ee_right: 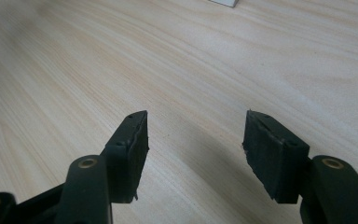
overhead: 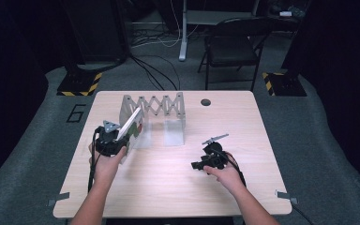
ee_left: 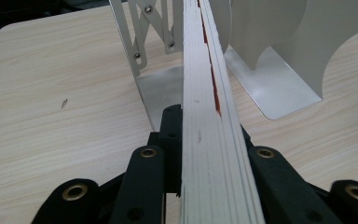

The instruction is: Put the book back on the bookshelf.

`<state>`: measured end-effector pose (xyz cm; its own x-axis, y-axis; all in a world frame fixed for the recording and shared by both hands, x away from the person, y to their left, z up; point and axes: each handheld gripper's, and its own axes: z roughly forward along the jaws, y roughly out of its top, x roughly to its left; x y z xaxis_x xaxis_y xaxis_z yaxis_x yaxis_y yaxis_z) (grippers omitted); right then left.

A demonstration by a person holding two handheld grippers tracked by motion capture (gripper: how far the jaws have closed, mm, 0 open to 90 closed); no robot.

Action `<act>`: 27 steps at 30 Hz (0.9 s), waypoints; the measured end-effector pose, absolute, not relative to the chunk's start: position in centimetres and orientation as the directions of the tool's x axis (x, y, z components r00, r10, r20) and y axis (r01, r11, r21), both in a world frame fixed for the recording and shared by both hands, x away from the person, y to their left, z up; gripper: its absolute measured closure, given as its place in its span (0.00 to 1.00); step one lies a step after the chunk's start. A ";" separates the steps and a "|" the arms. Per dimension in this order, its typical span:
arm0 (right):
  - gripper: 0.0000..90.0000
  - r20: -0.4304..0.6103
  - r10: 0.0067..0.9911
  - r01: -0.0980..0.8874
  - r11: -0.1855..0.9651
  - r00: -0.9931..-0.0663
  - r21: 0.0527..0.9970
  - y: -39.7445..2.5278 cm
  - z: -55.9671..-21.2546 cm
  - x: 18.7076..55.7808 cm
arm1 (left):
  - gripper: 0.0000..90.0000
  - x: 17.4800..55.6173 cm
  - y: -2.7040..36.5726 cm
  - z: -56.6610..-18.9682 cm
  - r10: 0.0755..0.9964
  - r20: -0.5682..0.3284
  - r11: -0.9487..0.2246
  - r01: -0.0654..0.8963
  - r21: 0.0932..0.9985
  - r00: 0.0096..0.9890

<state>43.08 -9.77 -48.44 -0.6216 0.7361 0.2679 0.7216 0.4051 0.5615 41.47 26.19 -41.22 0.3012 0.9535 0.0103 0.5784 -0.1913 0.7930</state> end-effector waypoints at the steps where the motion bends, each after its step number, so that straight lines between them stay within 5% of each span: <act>1: 0.45 0.267 0.736 0.721 0.405 -0.622 0.562 -9.8 -48.4 43.1 | 0.84 41.5 26.2 -41.2 0.954 0.008 -0.189 0.580 0.792 0.300; 27: 0.45 0.275 0.743 0.733 0.400 -0.611 0.550 -9.6 -48.4 42.9 | 0.84 43.0 25.9 -42.1 0.957 0.031 -0.204 0.593 0.779 0.288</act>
<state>42.94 -9.59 -48.44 -0.6107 0.7427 0.2746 0.7335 0.3999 0.5496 42.99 25.91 -42.12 0.2882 0.9571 0.0311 0.5929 -0.2039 0.7790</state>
